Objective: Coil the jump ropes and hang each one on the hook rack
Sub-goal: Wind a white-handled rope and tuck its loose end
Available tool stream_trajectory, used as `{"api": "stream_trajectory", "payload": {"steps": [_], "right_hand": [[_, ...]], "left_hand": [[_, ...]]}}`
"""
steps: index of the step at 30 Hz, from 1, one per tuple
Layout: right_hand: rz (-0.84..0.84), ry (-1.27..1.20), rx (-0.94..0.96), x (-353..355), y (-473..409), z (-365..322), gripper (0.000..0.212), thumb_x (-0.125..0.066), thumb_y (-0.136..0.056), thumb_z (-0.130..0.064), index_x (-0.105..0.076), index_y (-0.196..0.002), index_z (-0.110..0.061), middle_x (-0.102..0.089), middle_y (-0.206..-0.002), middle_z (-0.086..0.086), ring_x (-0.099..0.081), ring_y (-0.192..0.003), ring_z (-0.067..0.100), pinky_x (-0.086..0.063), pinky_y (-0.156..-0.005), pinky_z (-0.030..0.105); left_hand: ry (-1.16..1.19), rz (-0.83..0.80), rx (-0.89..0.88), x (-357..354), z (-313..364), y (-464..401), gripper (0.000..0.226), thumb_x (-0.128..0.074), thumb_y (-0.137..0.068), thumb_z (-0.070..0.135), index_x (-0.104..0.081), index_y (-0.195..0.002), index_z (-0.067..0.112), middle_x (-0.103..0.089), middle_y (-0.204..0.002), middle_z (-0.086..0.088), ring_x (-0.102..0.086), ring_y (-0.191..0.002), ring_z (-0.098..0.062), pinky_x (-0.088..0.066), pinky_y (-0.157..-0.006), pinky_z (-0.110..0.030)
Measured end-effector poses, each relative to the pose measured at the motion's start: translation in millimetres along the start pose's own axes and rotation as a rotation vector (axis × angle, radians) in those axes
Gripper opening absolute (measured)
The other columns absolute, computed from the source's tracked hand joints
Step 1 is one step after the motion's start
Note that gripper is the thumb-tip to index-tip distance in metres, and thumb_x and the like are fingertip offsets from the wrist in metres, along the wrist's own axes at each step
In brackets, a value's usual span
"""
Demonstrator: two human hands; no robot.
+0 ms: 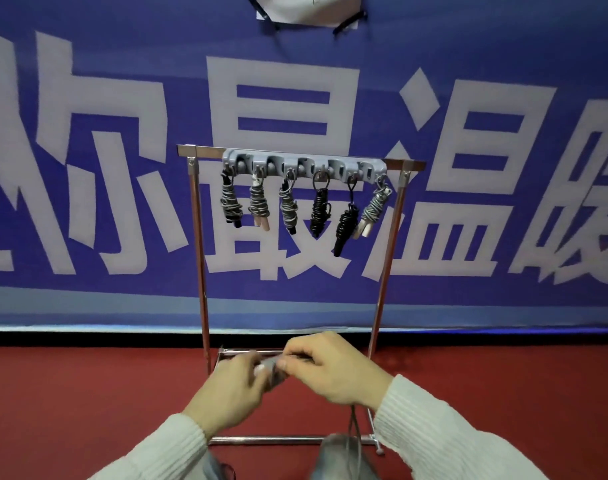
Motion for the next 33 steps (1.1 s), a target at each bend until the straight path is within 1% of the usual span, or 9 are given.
{"api": "stream_trajectory", "payload": {"steps": [5,11,15,16,18,19,22,27,33], "right_hand": [[-0.017,-0.240,-0.057,17.9,-16.3,16.2,0.026,-0.068,-0.094,-0.037,-0.067,-0.073,-0.023,-0.050,-0.061,-0.010,-0.045,-0.061,0.009,-0.039,-0.064,0.029],[-0.113,-0.611,-0.213,-30.6,-0.9,35.3,0.031,-0.061,-0.102,-0.016,-0.065,-0.072,-0.024,-0.057,-0.056,-0.017,-0.048,-0.051,-0.004,-0.038,-0.056,0.020],[-0.008,-0.633,-0.346,-35.0,12.5,52.4,0.027,-0.039,-0.110,-0.011,-0.065,-0.102,-0.017,-0.065,-0.062,-0.009,-0.058,-0.054,-0.003,-0.043,-0.054,0.024],[-0.142,-0.977,-0.442,-48.7,14.3,50.8,0.029,-0.033,-0.110,-0.011,-0.061,-0.118,-0.005,-0.071,-0.070,0.002,-0.066,-0.066,0.002,-0.049,-0.060,0.025],[-0.261,-0.755,-0.371,-66.9,35.4,45.9,0.031,-0.039,-0.106,-0.022,-0.061,-0.121,-0.006,-0.067,-0.067,0.006,-0.064,-0.062,0.009,-0.048,-0.057,0.029],[-0.118,-0.660,-0.302,-61.5,31.7,35.8,0.024,-0.046,-0.100,-0.033,-0.065,-0.105,-0.019,-0.056,-0.057,-0.001,-0.050,-0.048,0.007,-0.039,-0.049,0.024],[-0.036,-0.746,-0.365,-56.6,23.5,45.4,0.027,-0.052,-0.101,-0.044,-0.066,-0.083,-0.029,-0.040,-0.056,-0.005,-0.032,-0.042,0.006,-0.025,-0.043,0.020],[0.001,-0.701,-0.410,-61.5,12.4,44.7,0.036,-0.056,-0.095,-0.049,-0.071,-0.084,-0.018,-0.051,-0.056,-0.008,-0.043,-0.048,0.004,-0.030,-0.049,0.020],[0.014,-0.504,-0.344,-33.9,16.5,29.3,0.037,-0.053,-0.099,-0.052,-0.072,-0.081,-0.025,-0.056,-0.058,-0.010,-0.049,-0.053,0.002,-0.040,-0.057,0.019]], "left_hand": [[0.249,-0.169,-0.246,-1.6,61.6,43.3,0.022,-0.043,-0.087,0.034,-0.053,-0.075,0.019,-0.046,-0.062,0.000,-0.037,-0.059,-0.009,-0.032,-0.057,-0.035],[0.482,-0.096,-0.207,26.2,83.2,58.0,0.047,-0.052,-0.104,0.023,-0.070,-0.066,0.044,-0.054,-0.056,0.015,-0.050,-0.059,0.002,-0.038,-0.061,-0.023],[0.683,0.141,0.042,34.0,58.6,45.9,0.060,-0.051,-0.086,0.077,-0.082,-0.075,0.027,-0.061,-0.052,0.003,-0.051,-0.047,-0.008,-0.037,-0.052,-0.024],[0.632,0.188,0.057,33.0,54.4,44.5,0.059,-0.050,-0.087,0.074,-0.080,-0.069,0.027,-0.060,-0.048,-0.001,-0.051,-0.044,-0.010,-0.038,-0.051,-0.025],[0.603,0.271,0.129,31.9,47.9,41.1,0.051,-0.054,-0.090,0.059,-0.072,-0.056,0.025,-0.060,-0.045,-0.006,-0.051,-0.040,-0.013,-0.039,-0.051,-0.025],[0.644,0.306,0.169,30.8,42.2,39.1,0.050,-0.057,-0.090,0.056,-0.070,-0.056,0.022,-0.060,-0.045,-0.007,-0.050,-0.038,-0.014,-0.039,-0.050,-0.025],[0.871,0.245,0.279,18.0,33.3,33.1,0.050,-0.072,-0.083,0.060,-0.070,-0.081,0.010,-0.060,-0.049,-0.017,-0.048,-0.040,-0.017,-0.035,-0.045,-0.022],[0.951,-0.032,0.184,9.9,50.4,31.7,0.027,-0.086,-0.078,0.007,-0.075,-0.102,0.005,-0.066,-0.066,-0.016,-0.054,-0.047,-0.015,-0.042,-0.047,-0.015],[0.665,0.176,0.160,32.1,15.8,11.9,0.025,-0.081,-0.084,0.006,-0.070,-0.104,0.016,-0.067,-0.063,-0.017,-0.048,-0.046,-0.019,-0.038,-0.042,-0.021]]}}
Point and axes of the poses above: each hand's wrist, its own y-axis away from the middle knuckle, its own x-axis out of the back of the hand, z = x × y, the point moved 7 cm from there along -y, towards the middle knuckle
